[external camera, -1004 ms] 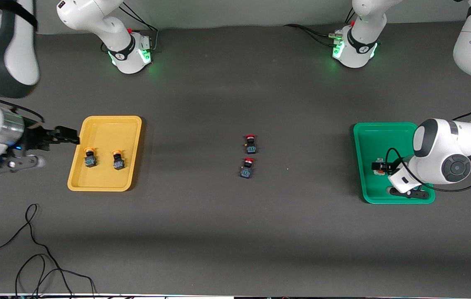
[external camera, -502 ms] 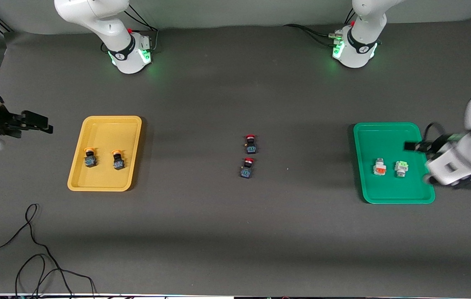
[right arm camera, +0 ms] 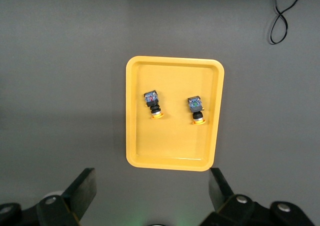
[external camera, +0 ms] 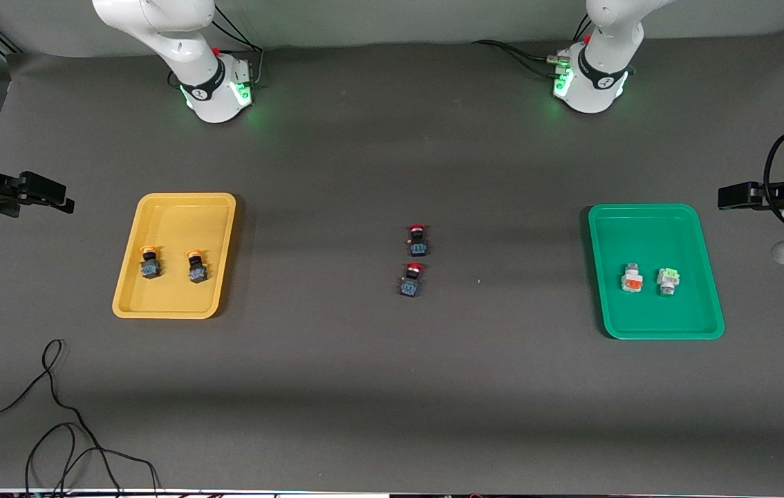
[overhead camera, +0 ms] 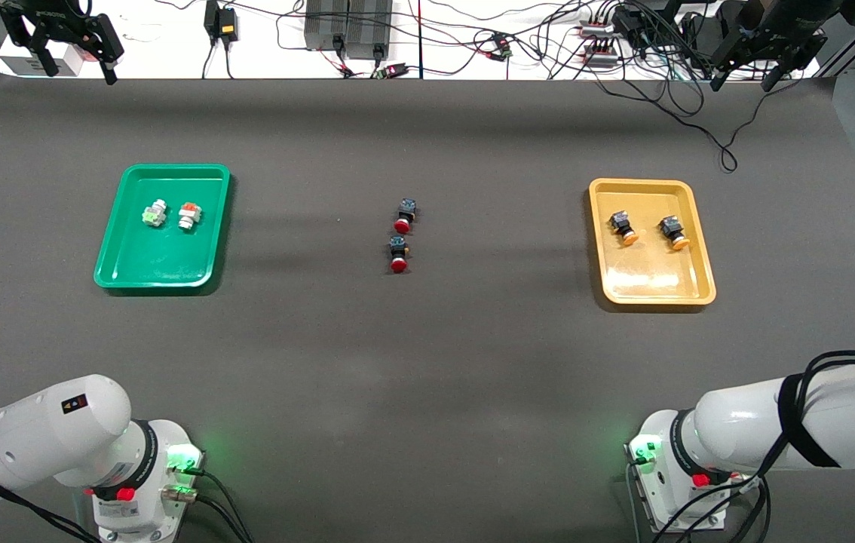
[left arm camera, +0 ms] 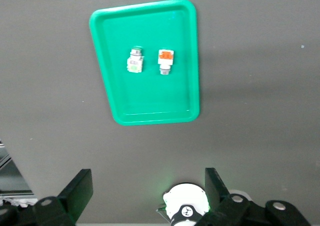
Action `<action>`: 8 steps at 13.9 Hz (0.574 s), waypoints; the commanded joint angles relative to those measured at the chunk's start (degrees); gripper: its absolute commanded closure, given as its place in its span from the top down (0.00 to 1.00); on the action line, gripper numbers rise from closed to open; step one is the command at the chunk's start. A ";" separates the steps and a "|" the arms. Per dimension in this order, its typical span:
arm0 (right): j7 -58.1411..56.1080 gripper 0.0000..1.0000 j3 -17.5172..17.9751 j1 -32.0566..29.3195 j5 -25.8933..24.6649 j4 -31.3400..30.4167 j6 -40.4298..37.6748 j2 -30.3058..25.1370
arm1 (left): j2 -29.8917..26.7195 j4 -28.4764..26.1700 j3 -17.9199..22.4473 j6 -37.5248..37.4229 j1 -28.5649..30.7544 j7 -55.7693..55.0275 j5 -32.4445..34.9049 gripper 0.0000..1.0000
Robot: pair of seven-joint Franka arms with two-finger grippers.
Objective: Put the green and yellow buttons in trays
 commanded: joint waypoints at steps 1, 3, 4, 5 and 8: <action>1.68 1.00 0.48 -0.10 -1.19 -0.50 -0.05 -1.36 | 0.39 0.83 -0.41 -0.51 0.19 -0.55 -1.40 1.00; 1.68 1.00 0.48 -0.10 -1.28 -0.32 -0.05 -1.18 | 0.39 0.83 -0.41 -0.60 0.10 -0.55 -1.40 1.00; 1.68 1.00 0.39 -0.10 -1.28 -0.32 -0.05 -1.18 | 0.39 0.75 -0.41 -0.68 0.19 -0.46 -1.40 1.00; 1.68 1.00 0.48 -0.10 -1.28 -0.23 -0.05 -1.18 | 0.39 0.66 -0.50 -0.69 0.28 -0.46 -1.40 1.00; 1.77 1.00 0.39 -0.10 -1.36 0.56 -0.05 -1.18 | 0.12 0.66 -0.24 -1.12 -0.24 -0.46 -1.57 1.00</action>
